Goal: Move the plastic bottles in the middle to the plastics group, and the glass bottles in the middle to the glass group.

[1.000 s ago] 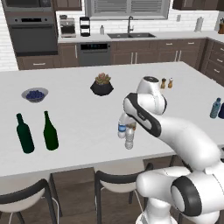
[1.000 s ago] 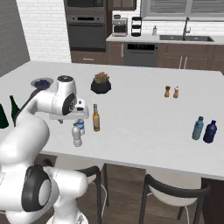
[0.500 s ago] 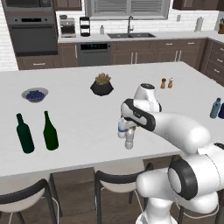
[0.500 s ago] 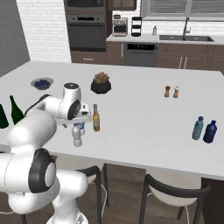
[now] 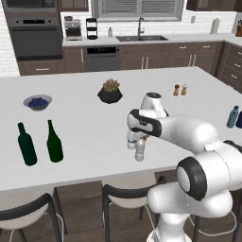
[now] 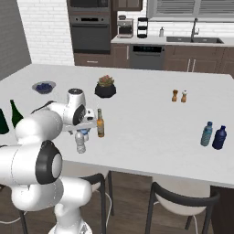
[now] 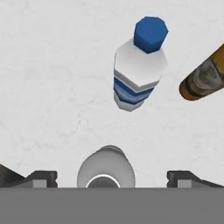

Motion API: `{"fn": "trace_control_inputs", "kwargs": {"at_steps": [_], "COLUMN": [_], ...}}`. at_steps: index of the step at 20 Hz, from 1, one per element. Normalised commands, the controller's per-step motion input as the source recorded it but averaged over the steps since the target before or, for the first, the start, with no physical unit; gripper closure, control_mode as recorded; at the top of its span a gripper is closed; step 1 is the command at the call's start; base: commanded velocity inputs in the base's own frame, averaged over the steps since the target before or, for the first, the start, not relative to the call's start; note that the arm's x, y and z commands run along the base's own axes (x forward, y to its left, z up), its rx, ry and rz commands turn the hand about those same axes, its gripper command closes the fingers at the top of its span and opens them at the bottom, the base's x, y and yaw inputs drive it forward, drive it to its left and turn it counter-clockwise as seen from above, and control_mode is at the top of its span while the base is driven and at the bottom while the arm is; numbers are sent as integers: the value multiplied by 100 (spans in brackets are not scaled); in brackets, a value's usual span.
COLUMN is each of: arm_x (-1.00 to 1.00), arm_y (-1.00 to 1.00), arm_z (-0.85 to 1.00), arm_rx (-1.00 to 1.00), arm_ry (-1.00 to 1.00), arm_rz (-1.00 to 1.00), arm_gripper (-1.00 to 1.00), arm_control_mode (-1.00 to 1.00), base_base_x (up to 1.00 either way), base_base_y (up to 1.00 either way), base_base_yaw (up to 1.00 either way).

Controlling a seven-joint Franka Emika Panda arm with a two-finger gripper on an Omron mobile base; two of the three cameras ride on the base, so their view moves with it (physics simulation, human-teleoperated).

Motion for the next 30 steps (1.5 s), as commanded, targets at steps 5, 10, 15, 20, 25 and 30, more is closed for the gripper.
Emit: {"fn": "trace_control_inputs", "kwargs": {"at_steps": [5,10,15,20,25,30], "arm_x": [-17,-7,0,24,-9,-38], "arm_y": [0,1,4,6,1,0], "arm_z": [-9,-9,-17,-28,-19,-20], "arm_rx": [0,0,0,0,0,0], "arm_ry": [2,1,5,1,0,0], "arm_rz": [0,0,0,0,0,0], "arm_gripper": [-100,-100,-100,-100,100,100], "arm_control_mode": [-100,-100,-100,-100,-100,-100], "base_base_x": [0,0,0,0,0,0], "base_base_y": [0,0,0,0,0,0], "base_base_yaw": [0,0,0,0,0,0]}}
